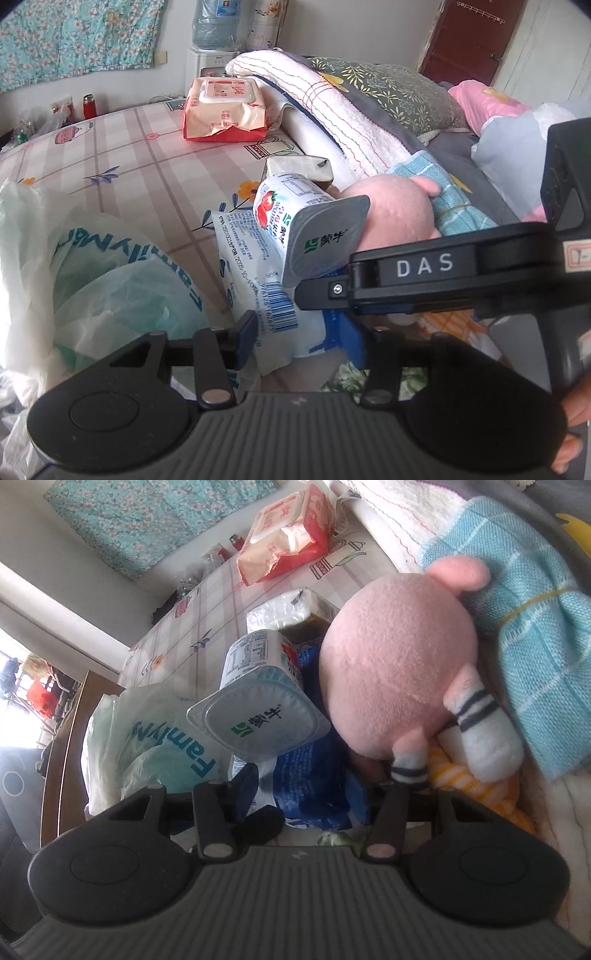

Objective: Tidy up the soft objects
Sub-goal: 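Move the left tool back toward the yogurt cup and pink plush, then grasp the blue-and-white wet wipes pack with the left tool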

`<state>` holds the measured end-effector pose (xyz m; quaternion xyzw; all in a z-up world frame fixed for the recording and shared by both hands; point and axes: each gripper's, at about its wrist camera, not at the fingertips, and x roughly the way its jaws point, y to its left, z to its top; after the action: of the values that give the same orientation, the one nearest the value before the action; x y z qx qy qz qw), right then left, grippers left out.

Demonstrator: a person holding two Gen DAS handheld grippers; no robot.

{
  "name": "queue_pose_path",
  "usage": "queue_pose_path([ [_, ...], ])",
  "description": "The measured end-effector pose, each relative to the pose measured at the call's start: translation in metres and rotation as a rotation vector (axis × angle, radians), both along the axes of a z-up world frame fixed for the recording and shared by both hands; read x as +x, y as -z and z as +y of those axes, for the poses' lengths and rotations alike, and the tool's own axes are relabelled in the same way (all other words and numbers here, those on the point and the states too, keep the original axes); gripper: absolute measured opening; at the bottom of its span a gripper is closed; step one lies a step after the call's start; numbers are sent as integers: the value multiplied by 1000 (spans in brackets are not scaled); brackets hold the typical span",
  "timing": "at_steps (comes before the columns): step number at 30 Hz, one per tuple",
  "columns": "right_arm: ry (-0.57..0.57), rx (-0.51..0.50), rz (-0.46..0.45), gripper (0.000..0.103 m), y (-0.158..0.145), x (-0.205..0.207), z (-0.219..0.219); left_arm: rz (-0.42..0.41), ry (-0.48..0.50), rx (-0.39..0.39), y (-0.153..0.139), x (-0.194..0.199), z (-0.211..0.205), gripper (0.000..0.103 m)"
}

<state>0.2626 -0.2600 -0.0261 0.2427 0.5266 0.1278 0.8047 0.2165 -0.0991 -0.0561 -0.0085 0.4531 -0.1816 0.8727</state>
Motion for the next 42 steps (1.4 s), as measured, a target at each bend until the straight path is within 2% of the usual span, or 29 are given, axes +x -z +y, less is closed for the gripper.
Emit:
queue_pose_path([
  [3, 2, -1, 19, 56, 3, 4, 5, 8, 20, -4, 0, 2, -2, 60],
  [7, -18, 4, 36, 68, 7, 9, 14, 15, 28, -3, 3, 4, -5, 62],
  [9, -15, 42, 50, 72, 12, 10, 13, 21, 21, 9, 5, 6, -7, 63],
  [13, 11, 196, 87, 70, 16, 12, 2, 8, 2, 43, 4, 8, -9, 68],
  [19, 0, 263, 57, 69, 1, 10, -1, 23, -10, 35, 0, 9, -5, 68],
  [27, -13, 339, -37, 68, -32, 5, -15, 39, -59, -86, -16, 10, 8, 68],
  [28, -26, 357, -52, 61, -37, 5, -16, 39, -56, -108, -18, 9, 9, 62],
  [29, -51, 413, -44, 57, -39, 6, -16, 46, -30, -163, -19, 8, 11, 56],
  [30, -70, 461, -26, 57, -40, 7, -14, 69, -4, -226, -20, 7, 11, 52],
  [31, -86, 460, -27, 57, -43, 8, -10, 89, 11, -260, -21, 6, 9, 51],
  [32, -100, 418, -43, 57, -48, 8, -5, 83, 13, -258, -22, 4, 6, 50],
  [33, -107, 379, -63, 57, -53, 8, -2, 61, 20, -243, -23, 0, 3, 51],
  [37, -68, 386, -81, 58, -60, 8, -15, 34, 10, -191, -22, -7, 4, 51],
  [42, 16, 207, -94, 59, -64, 5, -33, 45, -41, -152, -17, 0, 12, 52],
])
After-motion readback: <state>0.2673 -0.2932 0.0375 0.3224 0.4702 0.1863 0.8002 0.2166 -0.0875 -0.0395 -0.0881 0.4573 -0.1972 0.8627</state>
